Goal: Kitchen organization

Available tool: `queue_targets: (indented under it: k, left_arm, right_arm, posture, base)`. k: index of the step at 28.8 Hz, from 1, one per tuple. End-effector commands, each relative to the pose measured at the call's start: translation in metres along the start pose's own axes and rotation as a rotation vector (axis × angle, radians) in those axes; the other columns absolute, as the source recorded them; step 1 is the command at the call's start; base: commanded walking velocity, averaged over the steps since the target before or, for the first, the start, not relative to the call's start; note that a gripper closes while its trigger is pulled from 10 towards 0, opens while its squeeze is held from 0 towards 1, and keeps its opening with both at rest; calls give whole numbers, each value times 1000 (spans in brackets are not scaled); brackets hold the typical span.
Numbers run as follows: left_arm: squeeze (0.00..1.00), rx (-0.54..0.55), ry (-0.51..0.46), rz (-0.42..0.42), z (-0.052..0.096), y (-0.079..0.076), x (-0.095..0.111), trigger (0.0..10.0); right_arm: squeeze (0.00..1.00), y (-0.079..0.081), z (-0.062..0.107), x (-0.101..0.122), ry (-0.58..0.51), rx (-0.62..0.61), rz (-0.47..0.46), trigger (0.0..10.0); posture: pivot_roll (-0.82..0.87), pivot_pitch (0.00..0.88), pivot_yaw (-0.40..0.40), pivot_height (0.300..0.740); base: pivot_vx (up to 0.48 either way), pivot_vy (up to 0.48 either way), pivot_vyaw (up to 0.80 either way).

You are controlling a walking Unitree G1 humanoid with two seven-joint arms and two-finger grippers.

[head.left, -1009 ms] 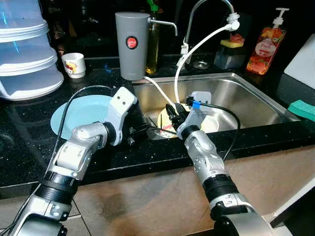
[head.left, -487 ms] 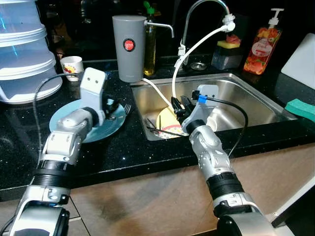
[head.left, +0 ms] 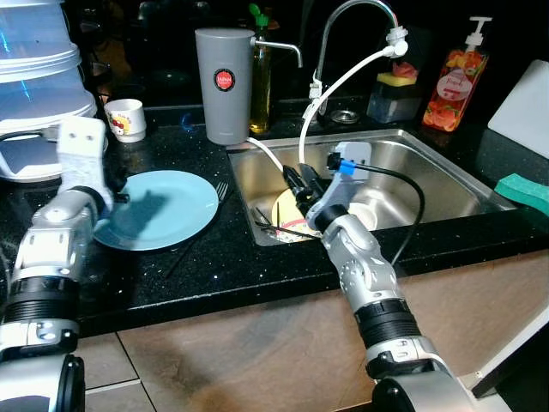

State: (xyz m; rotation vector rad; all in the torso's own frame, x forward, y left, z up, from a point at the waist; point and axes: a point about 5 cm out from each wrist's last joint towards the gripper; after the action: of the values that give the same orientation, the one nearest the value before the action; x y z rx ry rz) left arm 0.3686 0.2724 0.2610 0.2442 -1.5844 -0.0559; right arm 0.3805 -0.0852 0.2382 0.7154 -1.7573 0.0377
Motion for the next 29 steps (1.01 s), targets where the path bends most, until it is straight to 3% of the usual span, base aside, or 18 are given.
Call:
queue_targets:
  k: [1, 2, 3, 8, 13, 14, 15, 21, 29]
  left_arm:
    - [678, 5, 17, 71, 3, 11, -8, 10000]
    - [678, -2, 15, 113, 3, 11, -9, 10000]
    - [1000, -8, 15, 171, 3, 11, -10, 10000]
    - [1000, -9, 46, 292, 2, 12, -16, 10000]
    - [1000, -2, 84, 307, 2, 13, -20, 10000]
    - [945, 10, 108, 276, 3, 15, -23, 10000]
    - [0, 62, 148, 193, 5, 22, -29, 10000]
    - [0, 91, 207, 193, 8, 27, -37, 10000]
    - [0, -13, 338, 367, 13, 13, -54, 10000]
  right_arm:
    - [0, 2, 2, 0, 7, 16, -6, 10000]
    - [0, 3, 2, 0, 11, 18, -6, 10000]
    - [0, 3, 3, -2, 15, 20, -6, 10000]
    - [0, 5, 2, -2, 23, 29, -6, 10000]
    - [0, 5, 2, 0, 31, 35, -3, 10000]
    - [0, 5, 2, -1, 38, 37, -2, 10000]
    - [0, 5, 3, -2, 50, 42, -3, 10000]
    - [0, 6, 5, -4, 64, 47, -6, 10000]
    - [0, 10, 4, -5, 81, 67, 2, 10000]
  posture:
    - [71, 54, -19, 740]
    - [71, 54, -19, 740]
    - [70, 53, -21, 740]
    - [64, 52, -18, 740]
    - [62, 49, -14, 740]
    - [61, 48, -12, 740]
    - [61, 48, -12, 740]
    - [64, 49, -14, 740]
    - [62, 40, -17, 740]
  base:
    - [0, 0, 0]
    - [0, 0, 0]
    - [0, 0, 0]
    - [0, 0, 0]
    - [0, 0, 0]
    - [0, 0, 0]
    - [0, 0, 0]
    - [0, 0, 0]
    - [0, 0, 0]
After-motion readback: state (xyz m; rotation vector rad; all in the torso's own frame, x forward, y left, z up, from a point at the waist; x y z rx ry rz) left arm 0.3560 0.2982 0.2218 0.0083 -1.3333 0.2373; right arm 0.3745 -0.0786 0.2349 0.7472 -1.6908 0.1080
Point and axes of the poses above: a point about 5 cm out from each wrist's last joint towards the gripper, its own z axis pointing back from the gripper into the wrist, its own x axis along the axis of the wrist's last joint, y = z × x, and after that the axes turned 8 degrees about -z, right-handed
